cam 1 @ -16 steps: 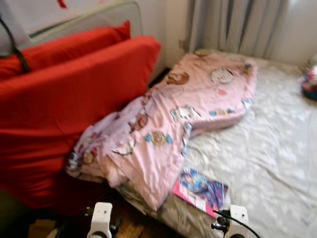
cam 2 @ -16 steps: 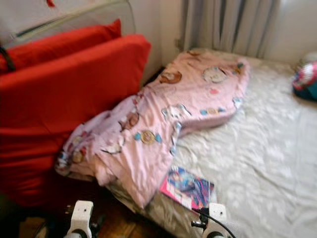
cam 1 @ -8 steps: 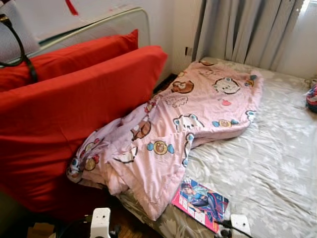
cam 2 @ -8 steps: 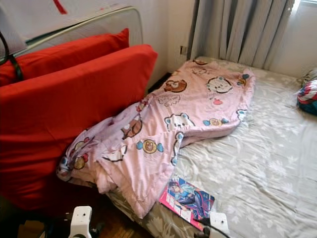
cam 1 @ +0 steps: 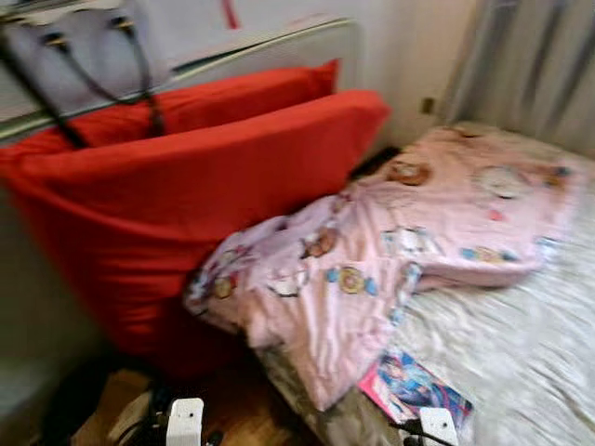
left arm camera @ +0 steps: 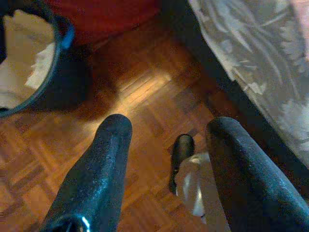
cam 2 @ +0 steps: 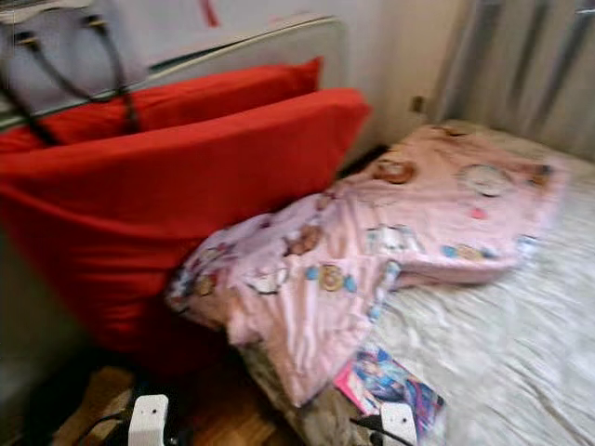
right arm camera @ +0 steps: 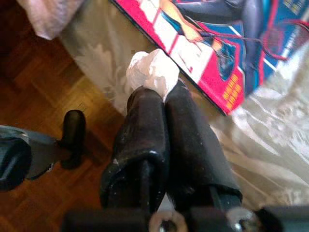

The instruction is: Clean up the room

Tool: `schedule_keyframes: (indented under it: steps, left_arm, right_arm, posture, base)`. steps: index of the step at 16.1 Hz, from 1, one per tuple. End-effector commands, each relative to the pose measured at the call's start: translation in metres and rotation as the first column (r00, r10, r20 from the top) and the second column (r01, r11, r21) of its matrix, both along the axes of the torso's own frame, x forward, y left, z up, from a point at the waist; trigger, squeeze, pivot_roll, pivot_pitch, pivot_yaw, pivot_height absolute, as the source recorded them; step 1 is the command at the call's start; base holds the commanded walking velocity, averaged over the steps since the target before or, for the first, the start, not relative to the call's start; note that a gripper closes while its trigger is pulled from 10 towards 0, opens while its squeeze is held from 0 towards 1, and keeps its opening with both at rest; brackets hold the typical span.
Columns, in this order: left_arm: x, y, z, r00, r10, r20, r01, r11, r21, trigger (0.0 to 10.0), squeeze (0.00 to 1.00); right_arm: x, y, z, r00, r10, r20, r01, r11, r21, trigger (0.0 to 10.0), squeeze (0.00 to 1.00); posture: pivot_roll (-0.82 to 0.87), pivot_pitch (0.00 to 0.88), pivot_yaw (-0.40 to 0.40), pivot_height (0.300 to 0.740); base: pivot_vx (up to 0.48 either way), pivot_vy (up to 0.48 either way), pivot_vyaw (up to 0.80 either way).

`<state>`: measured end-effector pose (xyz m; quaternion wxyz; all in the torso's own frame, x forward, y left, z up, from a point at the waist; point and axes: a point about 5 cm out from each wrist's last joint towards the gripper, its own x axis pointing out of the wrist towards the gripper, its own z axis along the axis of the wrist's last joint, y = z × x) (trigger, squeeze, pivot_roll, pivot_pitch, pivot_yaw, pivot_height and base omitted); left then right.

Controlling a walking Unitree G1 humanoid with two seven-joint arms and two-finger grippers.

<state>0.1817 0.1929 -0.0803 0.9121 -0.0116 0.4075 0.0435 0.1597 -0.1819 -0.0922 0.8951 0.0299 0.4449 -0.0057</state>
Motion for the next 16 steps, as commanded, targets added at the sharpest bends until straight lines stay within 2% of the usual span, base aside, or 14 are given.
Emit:
schedule_keyframes:
  steps: [1, 3, 7, 12, 16]
  left_arm:
    - [-0.0027, -0.0012, -0.0018, 1.000, -0.012, -0.015, 0.012, 1.000, 0.001, 10.0, 0.00]
    - [-0.0036, 0.0000, -0.0021, 1.000, -0.001, -0.017, 0.001, 1.000, 0.000, 10.0, 0.00]
    - [-0.0039, -0.0034, -0.0028, 1.000, -0.015, -0.021, 0.015, 1.000, -0.008, 10.0, 0.00]
    - [-0.0014, -0.0037, -0.0019, 1.000, -0.005, -0.019, 0.005, 1.000, -0.015, 10.0, 0.00]
    - [-0.0036, -0.0010, -0.0027, 1.000, 0.001, -0.029, -0.002, 1.000, -0.011, 10.0, 0.00]
  right_arm:
    - [-0.0092, -0.0052, -0.0034, 0.999, -0.002, -0.033, 0.002, 1.000, -0.014, 10.0, 0.00]
    - [-0.0129, -0.0054, -0.0050, 0.999, -0.002, -0.049, 0.001, 1.000, -0.017, 10.0, 0.00]
    - [-0.0141, -0.0043, -0.0060, 0.998, -0.014, -0.067, 0.013, 1.000, -0.006, 10.0, 0.00]
    - [-0.0093, -0.0041, -0.0038, 0.999, -0.013, -0.043, 0.013, 1.000, 0.001, 10.0, 0.00]
    - [-0.0107, -0.0048, -0.0045, 0.999, -0.020, -0.051, 0.020, 1.000, 0.003, 10.0, 0.00]
  posture:
    - [-0.01, 0.000, 0.021, 0.740]
    - [-0.01, 0.000, 0.018, 0.740]
    - [-0.01, 0.000, 0.015, 0.740]
    - [0.01, 0.000, 0.010, 0.740]
    - [0.01, 0.000, 0.012, 0.740]
  base:
    - [0.000, 0.000, 0.77]
    - [0.000, 0.000, 0.72]
    - [0.000, 0.000, 0.00]
    - [0.000, 0.000, 0.00]
    - [0.000, 0.432, 0.00]
